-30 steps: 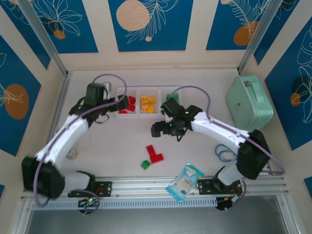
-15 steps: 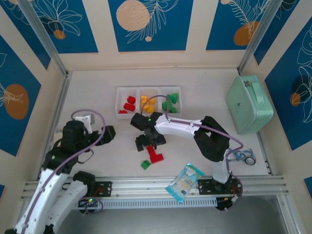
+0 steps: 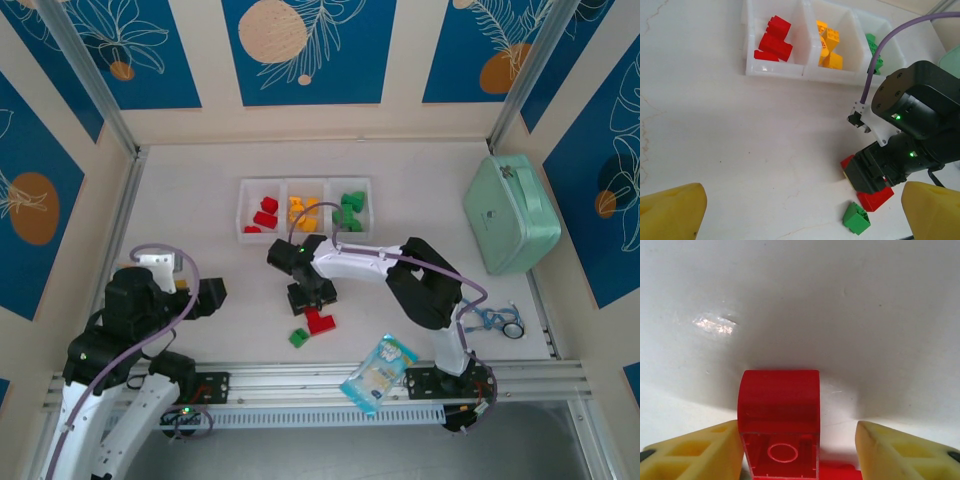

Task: Sort the legos into containers by color
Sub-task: Pick up the lego from the bottom-center of the table, then place the lego in the container.

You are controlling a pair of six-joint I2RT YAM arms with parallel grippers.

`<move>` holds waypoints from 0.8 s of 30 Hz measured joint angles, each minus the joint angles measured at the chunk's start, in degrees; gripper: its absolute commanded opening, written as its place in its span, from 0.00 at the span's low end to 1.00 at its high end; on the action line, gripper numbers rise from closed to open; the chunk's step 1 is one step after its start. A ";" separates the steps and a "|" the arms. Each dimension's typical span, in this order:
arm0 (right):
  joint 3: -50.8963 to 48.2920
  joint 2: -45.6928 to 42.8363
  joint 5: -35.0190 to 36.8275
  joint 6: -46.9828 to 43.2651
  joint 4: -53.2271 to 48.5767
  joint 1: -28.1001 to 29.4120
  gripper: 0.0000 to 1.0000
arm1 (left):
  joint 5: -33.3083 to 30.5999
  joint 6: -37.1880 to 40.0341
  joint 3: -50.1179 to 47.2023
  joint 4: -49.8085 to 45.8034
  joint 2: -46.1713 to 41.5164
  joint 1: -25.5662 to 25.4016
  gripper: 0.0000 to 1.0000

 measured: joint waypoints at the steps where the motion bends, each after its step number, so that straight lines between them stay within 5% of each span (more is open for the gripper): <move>1: 0.00 0.11 0.00 -0.17 0.00 0.00 0.52 | 0.07 0.17 0.00 -0.02 0.04 0.00 0.99; 12: 2.56 1.16 0.00 -6.29 -1.57 -1.03 0.22 | 0.11 0.33 0.00 -0.63 0.00 0.00 0.99; 24: 18.51 -3.76 -3.87 -13.40 -0.76 -10.08 0.20 | -1.88 0.28 0.00 -0.83 -1.14 0.00 0.99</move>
